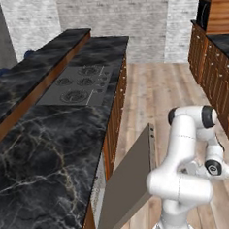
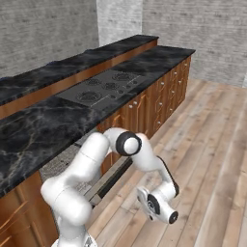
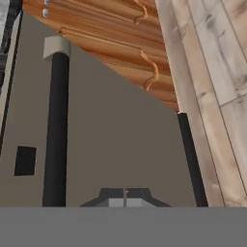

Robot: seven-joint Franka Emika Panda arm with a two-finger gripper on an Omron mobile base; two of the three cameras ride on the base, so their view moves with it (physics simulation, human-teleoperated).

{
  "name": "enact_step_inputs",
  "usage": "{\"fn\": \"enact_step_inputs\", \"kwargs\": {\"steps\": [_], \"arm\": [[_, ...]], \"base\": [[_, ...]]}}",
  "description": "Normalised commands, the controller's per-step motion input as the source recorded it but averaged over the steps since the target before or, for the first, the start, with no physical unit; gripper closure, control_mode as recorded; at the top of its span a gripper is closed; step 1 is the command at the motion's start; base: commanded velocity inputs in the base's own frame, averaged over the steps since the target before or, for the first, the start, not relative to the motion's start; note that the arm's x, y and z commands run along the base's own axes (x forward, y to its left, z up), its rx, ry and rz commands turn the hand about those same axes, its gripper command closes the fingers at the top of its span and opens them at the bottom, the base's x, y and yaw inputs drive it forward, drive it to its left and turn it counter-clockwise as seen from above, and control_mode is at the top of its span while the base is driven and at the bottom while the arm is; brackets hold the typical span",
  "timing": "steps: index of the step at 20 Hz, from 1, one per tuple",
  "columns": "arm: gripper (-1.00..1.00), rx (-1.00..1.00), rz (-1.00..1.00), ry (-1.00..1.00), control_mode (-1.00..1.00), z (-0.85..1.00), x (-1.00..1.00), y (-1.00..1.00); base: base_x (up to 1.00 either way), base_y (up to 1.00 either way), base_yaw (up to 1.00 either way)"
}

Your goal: Open the dishwasher door and pull out the top rack.

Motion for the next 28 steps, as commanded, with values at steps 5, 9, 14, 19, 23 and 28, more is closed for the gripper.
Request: {"fn": "enact_step_inputs", "kwargs": {"steps": [5, 9, 14, 19, 23, 28], "arm": [[-1.00, -0.06, 0.00, 0.23, -1.00, 1.00, 0.00, 0.21], [-1.00, -0.13, 0.00, 0.35, -1.00, 0.91, 0.00, 0.24], [-1.00, -0.13, 0.00, 0.29, -1.00, 0.94, 0.00, 0.26], [-1.00, -0.09, 0.00, 0.20, -1.00, 0.98, 0.00, 0.59], [-1.00, 0.00, 0.00, 0.16, -1.00, 0.96, 0.00, 0.61], [-1.00, 0.00, 0.00, 0.13, -1.00, 0.95, 0.00, 0.49]], "base": [[0.00, 0.00, 0.00], [0.00, 0.00, 0.00], [0.00, 0.00, 0.00], [0.00, 0.00, 0.00], [0.00, 0.00, 0.00], [0.00, 0.00, 0.00]]}}
